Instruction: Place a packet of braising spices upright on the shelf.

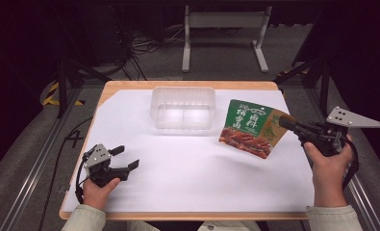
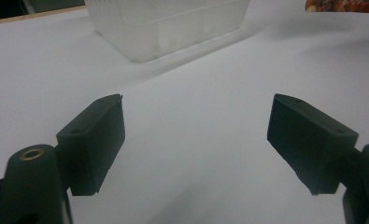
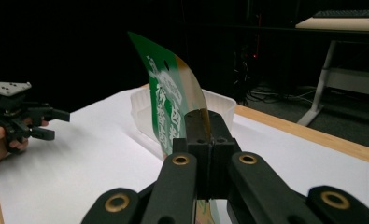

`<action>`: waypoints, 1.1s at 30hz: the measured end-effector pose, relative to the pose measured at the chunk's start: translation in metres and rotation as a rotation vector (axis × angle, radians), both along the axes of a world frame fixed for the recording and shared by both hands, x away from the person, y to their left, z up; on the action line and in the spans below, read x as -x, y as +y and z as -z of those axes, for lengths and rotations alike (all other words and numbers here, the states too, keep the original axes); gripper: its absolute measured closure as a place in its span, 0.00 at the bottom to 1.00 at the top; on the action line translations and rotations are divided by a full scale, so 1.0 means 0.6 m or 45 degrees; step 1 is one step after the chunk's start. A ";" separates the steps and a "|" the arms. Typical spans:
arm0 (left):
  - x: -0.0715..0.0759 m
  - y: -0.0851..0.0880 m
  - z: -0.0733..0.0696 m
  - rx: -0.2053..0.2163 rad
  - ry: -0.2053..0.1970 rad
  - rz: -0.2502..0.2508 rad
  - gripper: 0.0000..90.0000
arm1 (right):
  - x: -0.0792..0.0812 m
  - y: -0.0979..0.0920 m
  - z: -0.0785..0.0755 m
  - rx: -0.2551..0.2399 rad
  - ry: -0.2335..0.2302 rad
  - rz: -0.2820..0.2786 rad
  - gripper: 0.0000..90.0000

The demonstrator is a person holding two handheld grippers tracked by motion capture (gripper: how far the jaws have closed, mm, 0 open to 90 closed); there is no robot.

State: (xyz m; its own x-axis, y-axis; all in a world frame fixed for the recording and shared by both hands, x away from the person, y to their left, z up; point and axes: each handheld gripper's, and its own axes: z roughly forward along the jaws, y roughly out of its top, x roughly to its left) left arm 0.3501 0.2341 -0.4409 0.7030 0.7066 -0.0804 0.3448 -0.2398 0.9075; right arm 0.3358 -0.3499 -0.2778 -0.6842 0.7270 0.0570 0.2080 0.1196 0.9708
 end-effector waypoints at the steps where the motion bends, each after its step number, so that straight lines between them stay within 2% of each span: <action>1: 0.000 0.000 0.000 -0.004 -0.005 -0.002 0.22 | -0.001 0.001 -0.001 -0.006 -0.001 -0.005 1.00; 10: 0.000 0.001 0.000 -0.005 -0.006 -0.004 0.22 | -0.021 0.003 -0.018 -0.066 0.001 -0.032 1.00; 18: 0.000 0.000 0.000 -0.012 -0.007 0.008 0.22 | -0.034 0.007 -0.039 -0.082 -0.024 -0.056 1.00; 29: 0.000 0.000 0.000 -0.012 -0.007 0.008 0.22 | -0.061 0.017 -0.064 -0.114 0.000 -0.057 1.00; 33: 0.001 0.000 0.000 -0.013 -0.007 0.008 0.22 | -0.072 0.024 -0.073 -0.102 -0.012 -0.053 1.00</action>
